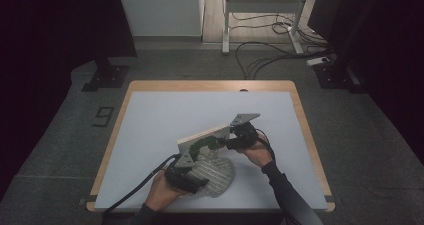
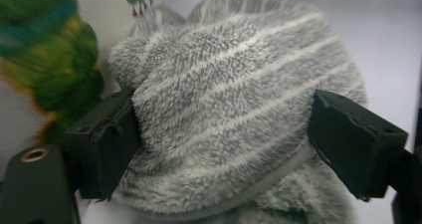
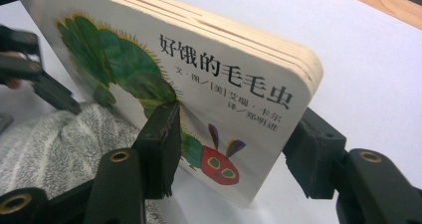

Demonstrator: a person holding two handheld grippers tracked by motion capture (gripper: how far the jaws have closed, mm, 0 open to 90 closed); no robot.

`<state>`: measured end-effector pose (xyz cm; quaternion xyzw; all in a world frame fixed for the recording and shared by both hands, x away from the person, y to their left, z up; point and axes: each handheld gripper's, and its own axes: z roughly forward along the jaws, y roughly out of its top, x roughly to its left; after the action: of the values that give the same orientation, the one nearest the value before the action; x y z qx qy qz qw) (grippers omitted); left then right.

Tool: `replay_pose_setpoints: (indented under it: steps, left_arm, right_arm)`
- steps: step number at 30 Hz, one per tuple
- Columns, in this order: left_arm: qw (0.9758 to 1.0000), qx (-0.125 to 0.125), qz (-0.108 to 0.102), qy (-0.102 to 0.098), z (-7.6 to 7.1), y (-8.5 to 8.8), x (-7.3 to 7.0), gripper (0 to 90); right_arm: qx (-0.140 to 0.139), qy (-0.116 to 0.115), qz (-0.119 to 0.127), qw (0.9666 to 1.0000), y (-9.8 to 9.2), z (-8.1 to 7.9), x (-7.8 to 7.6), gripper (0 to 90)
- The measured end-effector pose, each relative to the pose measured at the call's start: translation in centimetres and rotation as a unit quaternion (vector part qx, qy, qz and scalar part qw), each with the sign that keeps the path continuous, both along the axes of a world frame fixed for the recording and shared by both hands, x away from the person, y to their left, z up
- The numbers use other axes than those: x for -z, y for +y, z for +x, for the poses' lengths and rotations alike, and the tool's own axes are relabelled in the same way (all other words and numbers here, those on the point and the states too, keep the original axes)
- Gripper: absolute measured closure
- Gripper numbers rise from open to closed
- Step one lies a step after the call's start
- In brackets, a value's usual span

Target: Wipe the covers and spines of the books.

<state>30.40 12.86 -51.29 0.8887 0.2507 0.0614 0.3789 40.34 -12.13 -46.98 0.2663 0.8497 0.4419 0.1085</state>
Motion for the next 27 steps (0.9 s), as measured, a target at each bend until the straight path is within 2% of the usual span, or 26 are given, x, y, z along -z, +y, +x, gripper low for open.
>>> replay_pose_setpoints:
  steps: [5,8,10,14,16,21,27]
  left_arm:
    - [1.0,0.008,0.0,0.004,0.0,-0.1,0.4,24.9]
    - [0.9999,0.006,-0.002,0.014,0.0,-0.1,0.5,33.0]
    - [0.9998,0.006,0.0,0.018,-0.1,0.0,0.4,40.3]
    - [0.9996,0.014,-0.001,0.026,0.0,0.4,0.0,60.5]
    - [0.9996,0.015,-0.003,0.026,-0.1,0.6,-0.2,65.4]
    - [0.9998,0.013,-0.002,0.016,-0.6,1.2,-1.4,67.4]
    - [0.9999,0.004,-0.003,0.011,-1.4,3.1,-3.4,67.1]
  right_arm:
    - [0.001,0.001,-0.003,1.0,0.1,0.0,0.0,41.5]
    - [0.002,0.001,-0.003,1.0,0.1,0.0,0.0,41.5]
    - [0.002,0.0,-0.002,1.0,0.1,-0.1,0.0,41.5]
    - [0.002,-0.001,-0.002,1.0,0.0,-0.1,0.0,41.5]
    - [0.001,-0.001,-0.004,1.0,0.0,-0.2,0.0,41.5]
    - [0.001,0.0,-0.004,1.0,0.0,-0.2,0.0,41.5]
    - [0.001,0.0,-0.005,1.0,0.0,-0.2,0.0,41.5]
